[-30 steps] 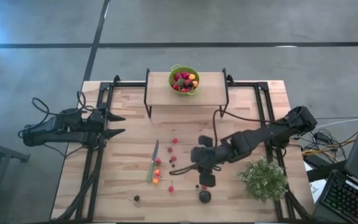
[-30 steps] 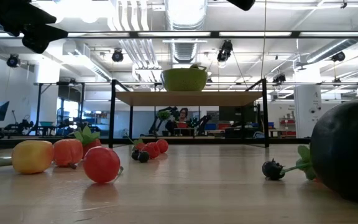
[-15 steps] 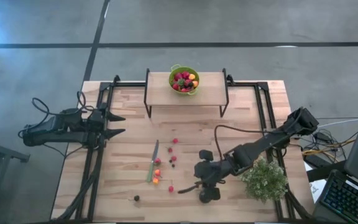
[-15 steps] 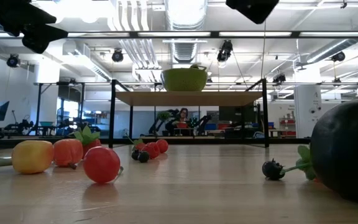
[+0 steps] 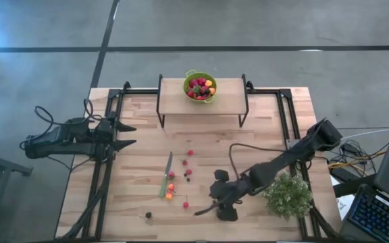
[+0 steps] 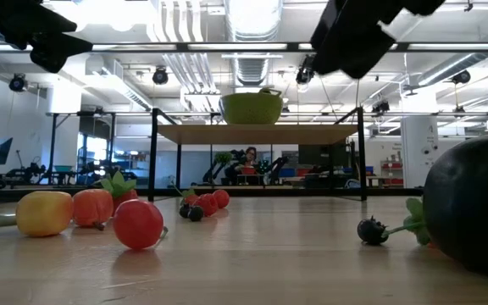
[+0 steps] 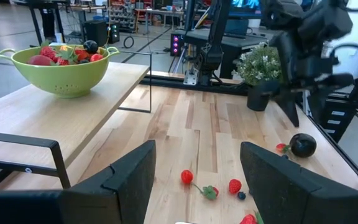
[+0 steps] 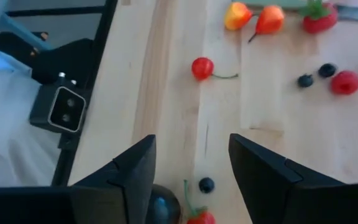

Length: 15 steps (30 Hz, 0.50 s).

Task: Pick & Place Fruit
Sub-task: Put the blueberry into the green colander on the shelf

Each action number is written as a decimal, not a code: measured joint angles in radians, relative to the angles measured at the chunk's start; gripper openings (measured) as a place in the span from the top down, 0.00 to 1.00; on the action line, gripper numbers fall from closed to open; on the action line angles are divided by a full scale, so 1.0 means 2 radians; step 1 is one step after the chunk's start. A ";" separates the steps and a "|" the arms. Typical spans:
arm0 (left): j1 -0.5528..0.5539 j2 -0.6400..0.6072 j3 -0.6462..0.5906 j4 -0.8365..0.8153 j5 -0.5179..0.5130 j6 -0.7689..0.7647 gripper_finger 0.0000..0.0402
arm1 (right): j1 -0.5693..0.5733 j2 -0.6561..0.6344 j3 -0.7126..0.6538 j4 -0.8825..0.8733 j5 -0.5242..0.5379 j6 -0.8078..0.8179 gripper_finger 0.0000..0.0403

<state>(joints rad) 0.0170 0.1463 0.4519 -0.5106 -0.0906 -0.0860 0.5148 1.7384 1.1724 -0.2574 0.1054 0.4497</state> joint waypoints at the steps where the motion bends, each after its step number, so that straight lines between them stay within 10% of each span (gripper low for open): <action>1: 0.000 0.000 0.000 0.000 0.000 0.000 0.40 | 0.000 0.011 0.006 -0.001 0.000 0.002 0.50; 15: 0.000 0.000 0.000 -0.001 0.000 0.000 0.40 | 0.002 0.131 0.132 -0.140 0.013 0.043 0.57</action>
<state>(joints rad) 0.0170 0.1463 0.4519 -0.5129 -0.0902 -0.0860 0.5194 2.0004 1.4370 -0.5383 0.1308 0.5361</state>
